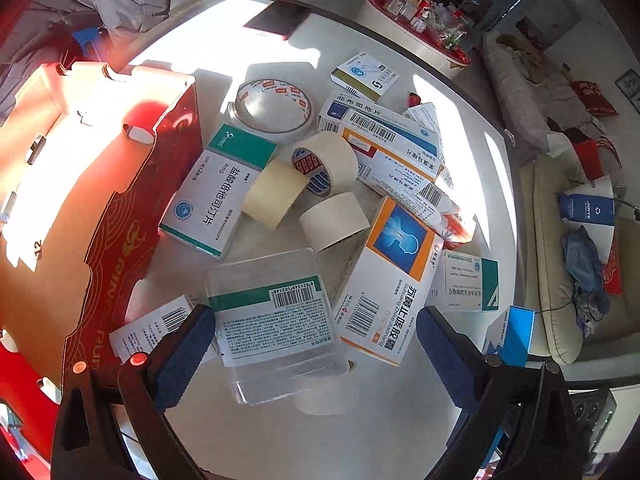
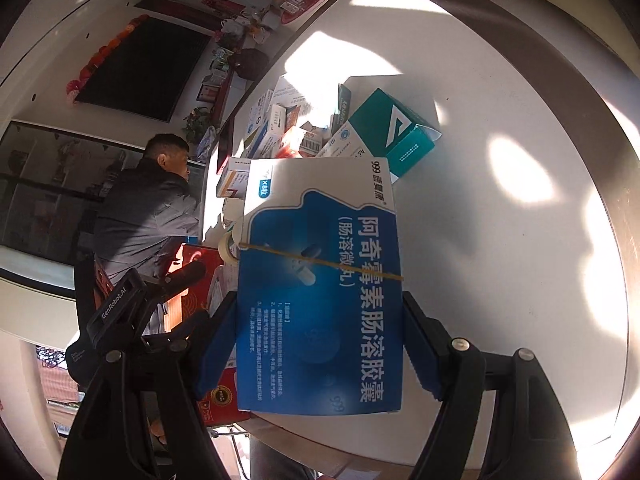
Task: Organize objects
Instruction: 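Lower the right gripper onto the blue capsule box and close it, then grasp the clear plastic container with the left gripper while the right holds the blue box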
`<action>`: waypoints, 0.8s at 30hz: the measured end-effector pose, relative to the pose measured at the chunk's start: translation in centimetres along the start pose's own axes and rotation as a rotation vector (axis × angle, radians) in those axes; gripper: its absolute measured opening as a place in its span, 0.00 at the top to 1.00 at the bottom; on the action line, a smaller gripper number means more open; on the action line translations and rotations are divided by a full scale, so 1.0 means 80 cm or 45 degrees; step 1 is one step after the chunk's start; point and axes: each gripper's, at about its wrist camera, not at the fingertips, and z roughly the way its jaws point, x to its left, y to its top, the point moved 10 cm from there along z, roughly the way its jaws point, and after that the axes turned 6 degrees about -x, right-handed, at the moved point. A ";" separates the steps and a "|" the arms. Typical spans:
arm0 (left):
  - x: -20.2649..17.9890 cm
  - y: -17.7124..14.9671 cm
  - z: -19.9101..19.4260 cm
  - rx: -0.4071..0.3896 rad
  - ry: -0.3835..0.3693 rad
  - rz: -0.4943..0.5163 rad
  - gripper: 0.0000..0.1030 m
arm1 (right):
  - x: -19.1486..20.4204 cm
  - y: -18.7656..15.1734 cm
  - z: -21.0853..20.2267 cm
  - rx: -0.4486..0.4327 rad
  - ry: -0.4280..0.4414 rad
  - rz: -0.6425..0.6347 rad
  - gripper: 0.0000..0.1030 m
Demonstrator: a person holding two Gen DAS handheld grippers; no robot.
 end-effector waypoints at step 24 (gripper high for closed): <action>-0.021 -0.035 -0.012 -0.174 -0.055 0.425 0.23 | -0.009 -0.007 -0.001 -0.114 0.012 -0.041 0.26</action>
